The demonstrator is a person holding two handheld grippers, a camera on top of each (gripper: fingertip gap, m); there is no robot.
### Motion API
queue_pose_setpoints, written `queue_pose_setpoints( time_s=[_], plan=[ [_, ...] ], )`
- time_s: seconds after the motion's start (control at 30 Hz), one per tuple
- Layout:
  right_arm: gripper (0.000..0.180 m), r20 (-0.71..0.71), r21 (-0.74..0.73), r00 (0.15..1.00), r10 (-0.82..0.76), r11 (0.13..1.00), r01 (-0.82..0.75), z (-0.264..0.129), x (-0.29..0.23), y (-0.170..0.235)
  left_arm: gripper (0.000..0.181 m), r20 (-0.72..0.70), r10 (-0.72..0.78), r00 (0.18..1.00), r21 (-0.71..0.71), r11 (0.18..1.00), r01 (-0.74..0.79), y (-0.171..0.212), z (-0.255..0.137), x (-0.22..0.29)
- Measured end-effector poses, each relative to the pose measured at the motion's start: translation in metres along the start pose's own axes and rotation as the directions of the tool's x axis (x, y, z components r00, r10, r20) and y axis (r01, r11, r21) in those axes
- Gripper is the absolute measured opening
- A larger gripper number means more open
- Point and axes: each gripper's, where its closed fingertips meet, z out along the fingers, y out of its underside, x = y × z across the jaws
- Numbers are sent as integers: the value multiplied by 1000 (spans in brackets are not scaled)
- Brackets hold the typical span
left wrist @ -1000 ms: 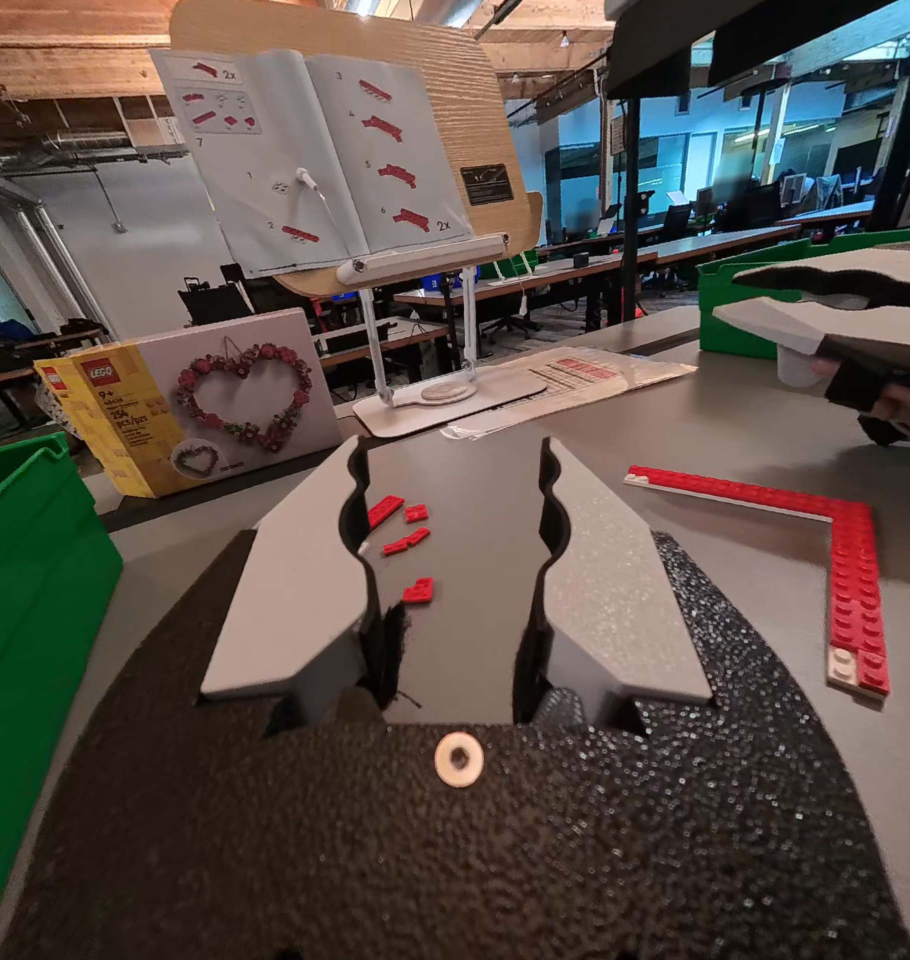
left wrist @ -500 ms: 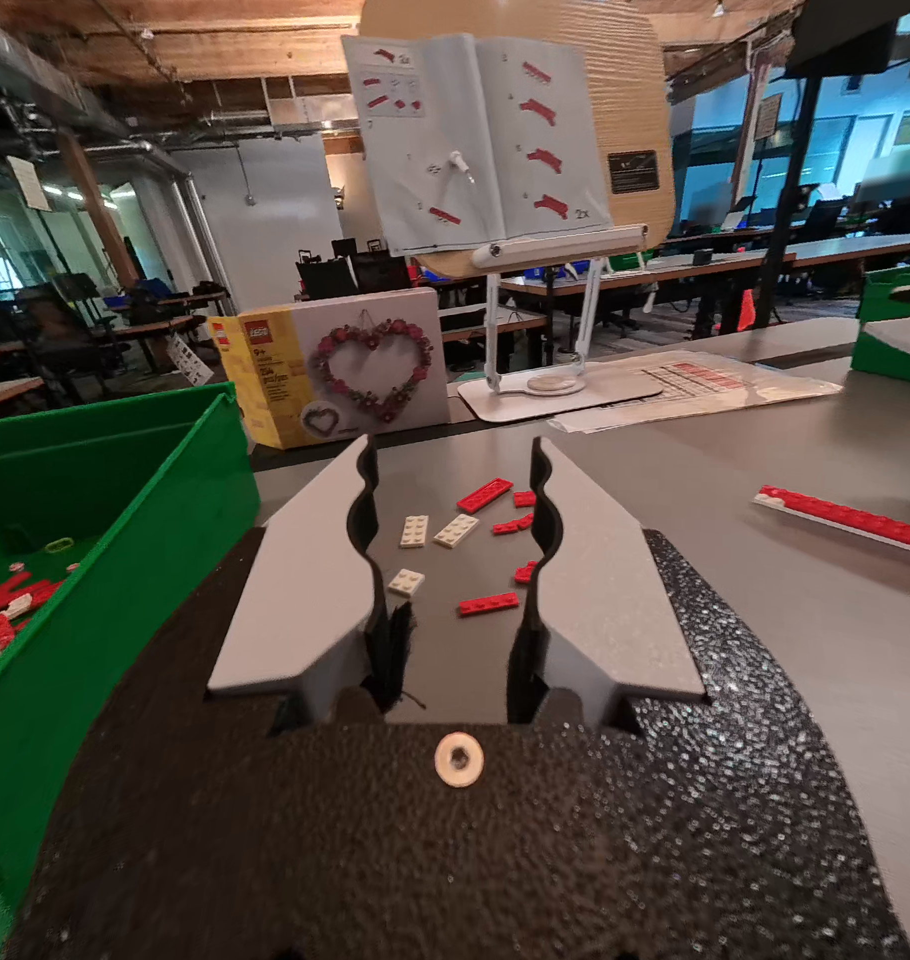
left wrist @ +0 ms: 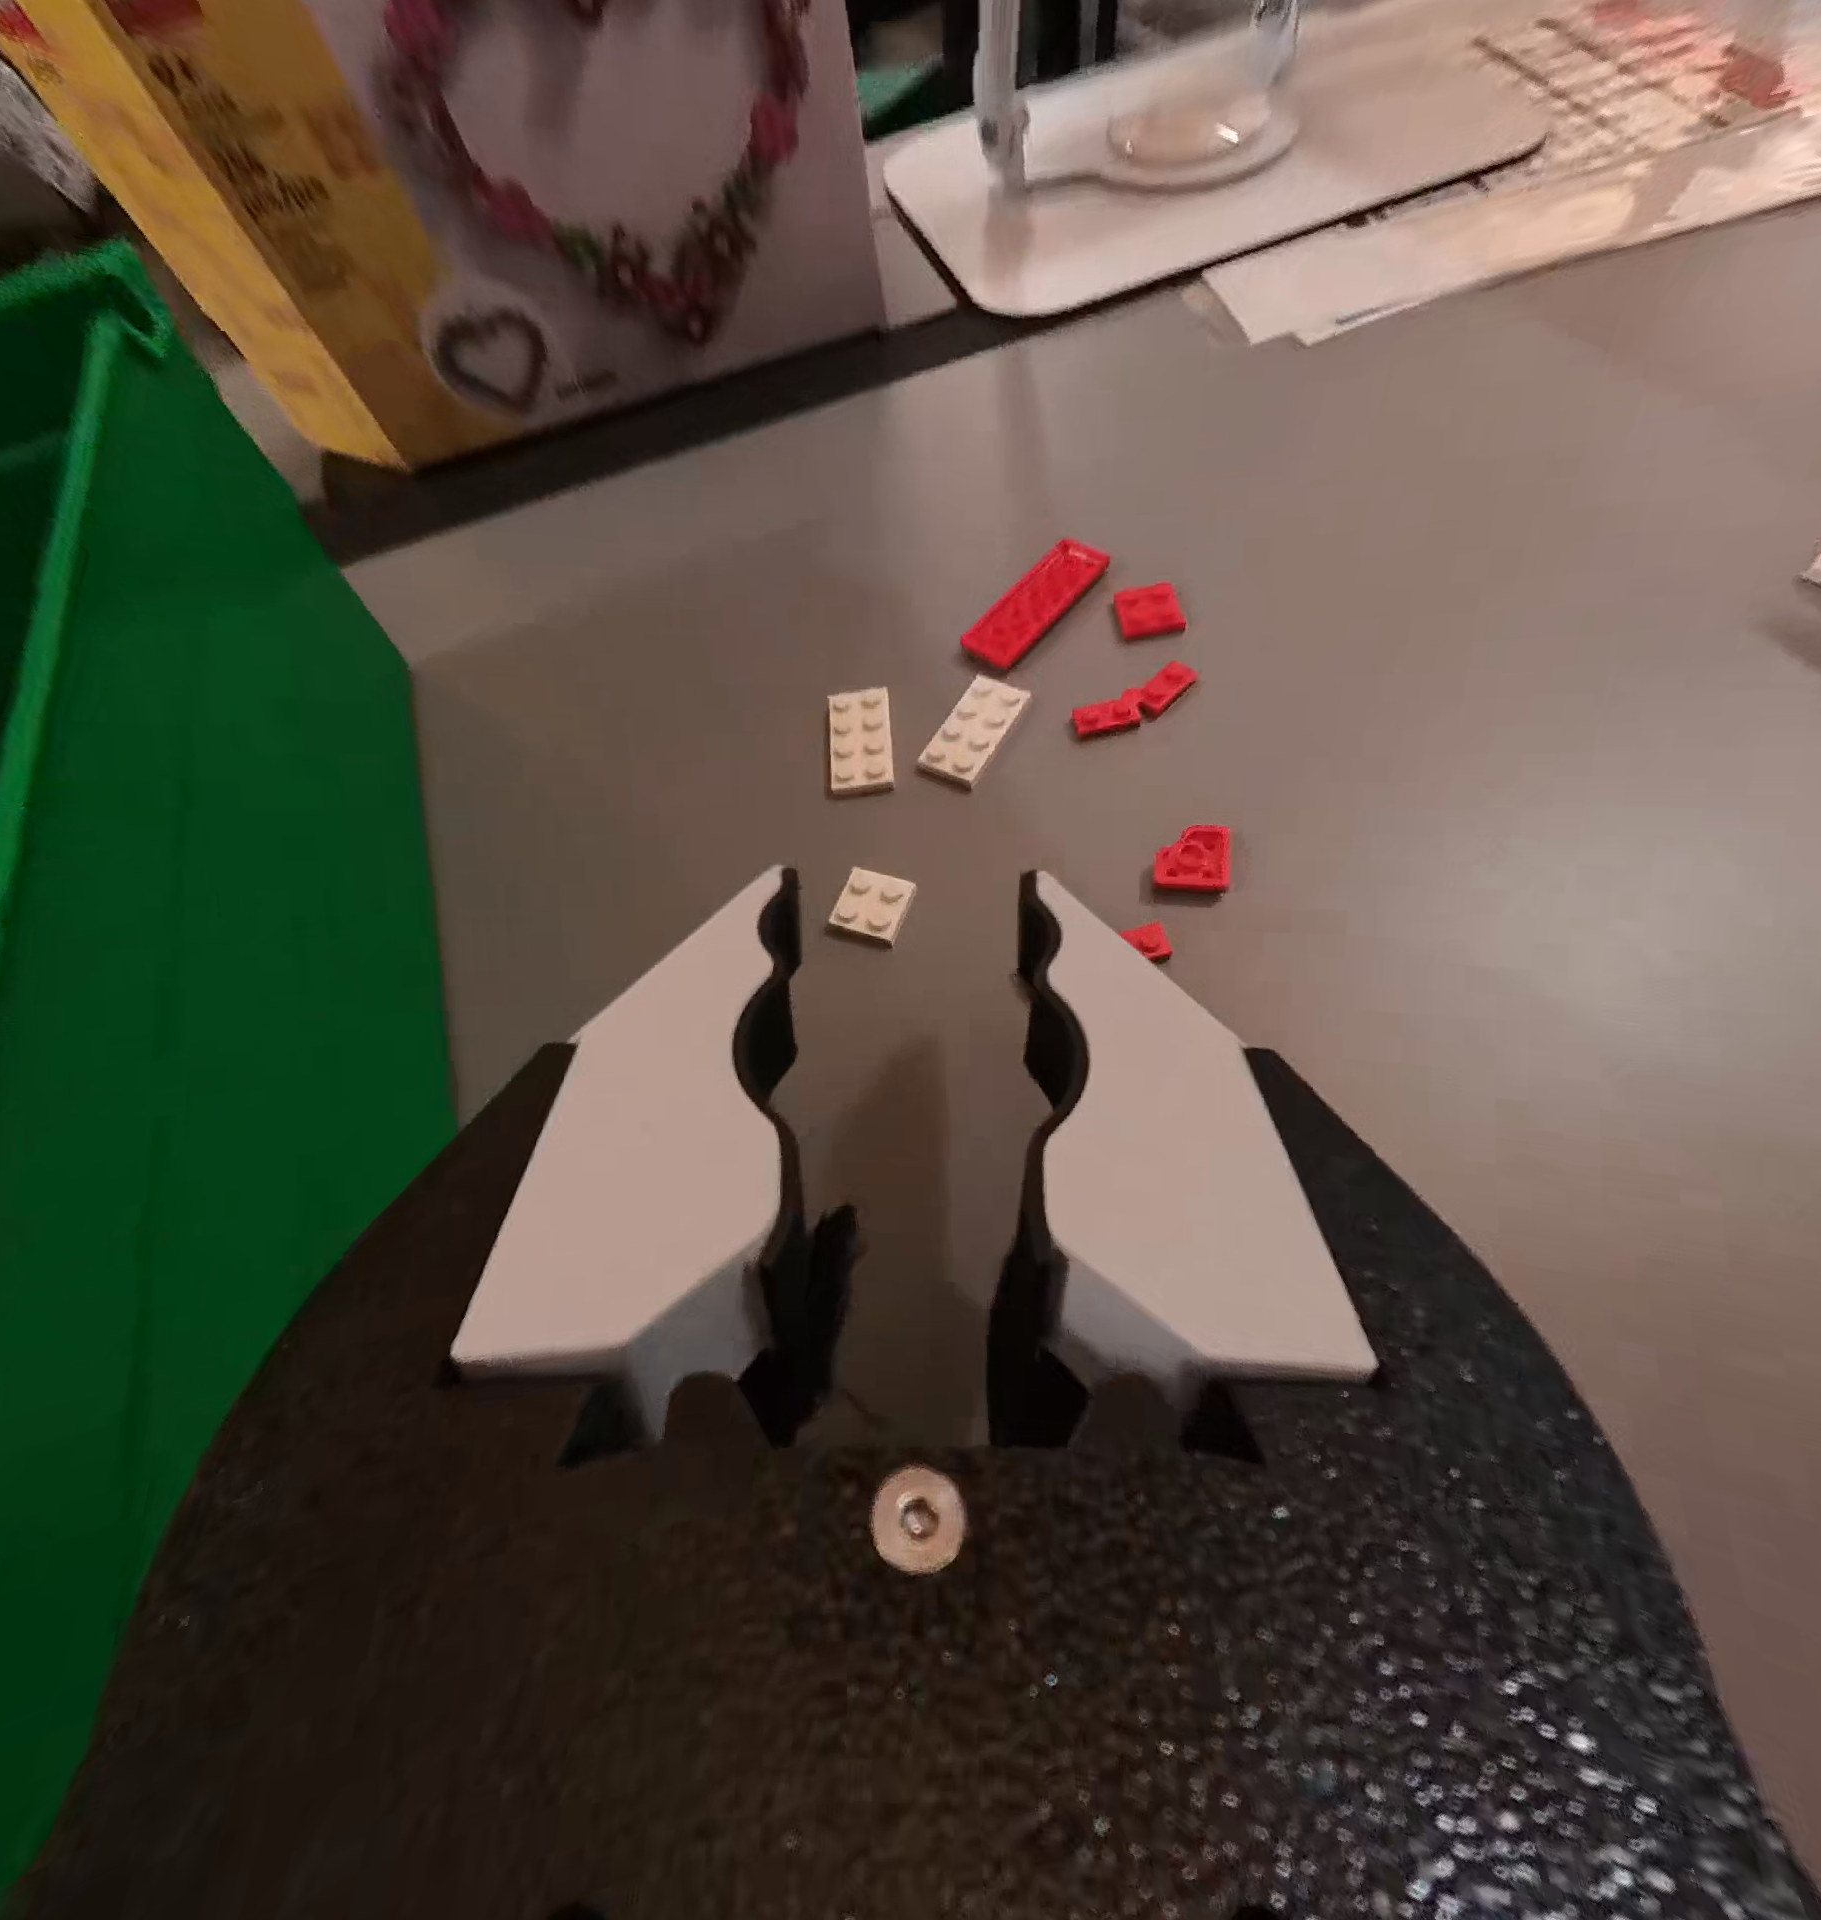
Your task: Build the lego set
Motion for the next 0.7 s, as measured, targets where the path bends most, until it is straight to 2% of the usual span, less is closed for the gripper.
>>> queue_pose_setpoints(
  time_s=[0.07, 0.17, 0.3, 0.7],
  plan=[
    [22, -1, 0, 1000, 1, 1000, -1, 0, 0, 0, 57, -104, -67, 992, -50, 997, 62, 7, 7, 7],
    [22, -1, -1, 1000, 0, 1000, 0, 0, 0, 0, 50, -98, -98, 990, -112, 990, 87, 20, 14, -5],
    [22, -1, -2, 1000, 4, 1000, -4, 0, 1, 0, 46, -87, -138, 987, -105, 986, 129, 18, 19, -14],
    [22, 1, -8, 1000, 3, 1000, -3, 1, 0, 2, 33, -84, -134, 987, -136, 983, 122, 24, 26, -17]
  ],
)
